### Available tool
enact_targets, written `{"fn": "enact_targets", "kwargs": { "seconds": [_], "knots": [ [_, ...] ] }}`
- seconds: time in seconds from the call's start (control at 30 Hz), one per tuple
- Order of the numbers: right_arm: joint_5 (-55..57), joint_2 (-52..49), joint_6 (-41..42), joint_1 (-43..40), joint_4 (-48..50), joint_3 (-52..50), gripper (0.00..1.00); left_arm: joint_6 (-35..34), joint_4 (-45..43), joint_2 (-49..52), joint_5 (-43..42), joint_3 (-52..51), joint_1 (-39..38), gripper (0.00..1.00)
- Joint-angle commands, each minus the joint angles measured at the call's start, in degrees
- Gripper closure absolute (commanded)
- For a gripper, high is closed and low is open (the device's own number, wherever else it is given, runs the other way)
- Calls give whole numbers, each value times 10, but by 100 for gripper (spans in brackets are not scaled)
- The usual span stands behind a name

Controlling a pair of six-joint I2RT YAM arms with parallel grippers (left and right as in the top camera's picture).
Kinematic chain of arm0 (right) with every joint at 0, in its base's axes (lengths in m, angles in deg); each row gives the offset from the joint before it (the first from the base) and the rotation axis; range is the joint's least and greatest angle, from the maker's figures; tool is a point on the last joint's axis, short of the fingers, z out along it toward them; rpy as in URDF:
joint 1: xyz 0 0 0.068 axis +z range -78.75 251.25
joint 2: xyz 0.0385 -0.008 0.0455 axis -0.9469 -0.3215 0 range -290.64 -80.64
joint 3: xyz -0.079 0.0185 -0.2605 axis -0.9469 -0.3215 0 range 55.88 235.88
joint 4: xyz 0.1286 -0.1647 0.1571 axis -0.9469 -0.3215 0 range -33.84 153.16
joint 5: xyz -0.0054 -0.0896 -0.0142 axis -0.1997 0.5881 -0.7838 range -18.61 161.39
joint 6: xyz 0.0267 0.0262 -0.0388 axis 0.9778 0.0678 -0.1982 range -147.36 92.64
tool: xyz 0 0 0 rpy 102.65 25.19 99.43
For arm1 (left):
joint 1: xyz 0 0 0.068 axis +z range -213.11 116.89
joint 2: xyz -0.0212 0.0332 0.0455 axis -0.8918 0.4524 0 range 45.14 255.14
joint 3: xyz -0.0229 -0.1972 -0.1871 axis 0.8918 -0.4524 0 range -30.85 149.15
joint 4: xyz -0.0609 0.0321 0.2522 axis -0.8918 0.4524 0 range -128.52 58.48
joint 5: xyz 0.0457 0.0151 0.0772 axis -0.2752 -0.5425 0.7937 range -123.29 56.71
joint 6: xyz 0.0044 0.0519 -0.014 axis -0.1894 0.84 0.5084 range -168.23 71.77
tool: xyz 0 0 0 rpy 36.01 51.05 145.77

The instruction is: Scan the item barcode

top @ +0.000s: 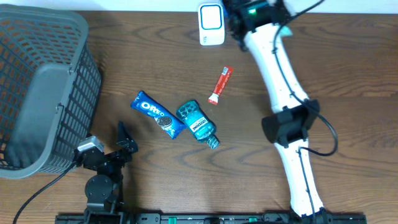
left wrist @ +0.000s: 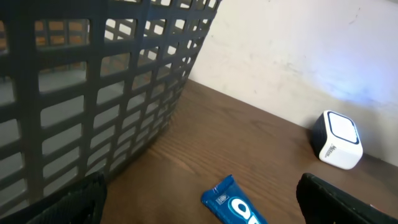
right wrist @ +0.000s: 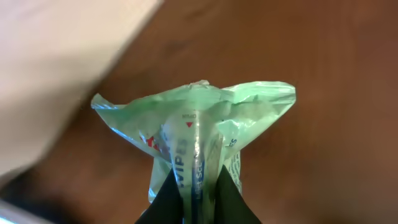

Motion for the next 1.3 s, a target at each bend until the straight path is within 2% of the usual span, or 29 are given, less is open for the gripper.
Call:
{"fn": "enact_targets", "kwargs": {
  "seconds": [0.0,0.1,0.4,0.67,0.77,0.87,0.97,1.0,1.17,1.27],
  "knots": [
    [47,18,-17,-61,-51,7,98,3,11,-4,-1,-16,3,2],
    [24,18,-87,-114,-51,-20,98,3,11,-4,-1,-16,3,2],
    [22,17,-90,-301,-31,-143,98,3,11,-4,-1,-16,3,2],
    [21,17,-91,-455,57,-268,99,3,11,-4,-1,-16,3,2],
    [-7,17,-131,-496,86,-289,96,3,11,-4,-1,-16,3,2],
    [-54,17,-203,-525,116,-291,74,3,11,-4,-1,-16,3,2],
    [-96,18,-268,-542,140,-284,27,3,11,-4,-1,-16,3,2],
    [-117,18,-287,-547,145,-280,2,3,11,-4,-1,-16,3,2],
    [-171,20,-327,-549,122,-237,1,3,11,-4,-1,-16,3,2],
    [-256,21,-371,-541,91,-185,1,3,11,-4,-1,-16,3,2]
  ]
}}
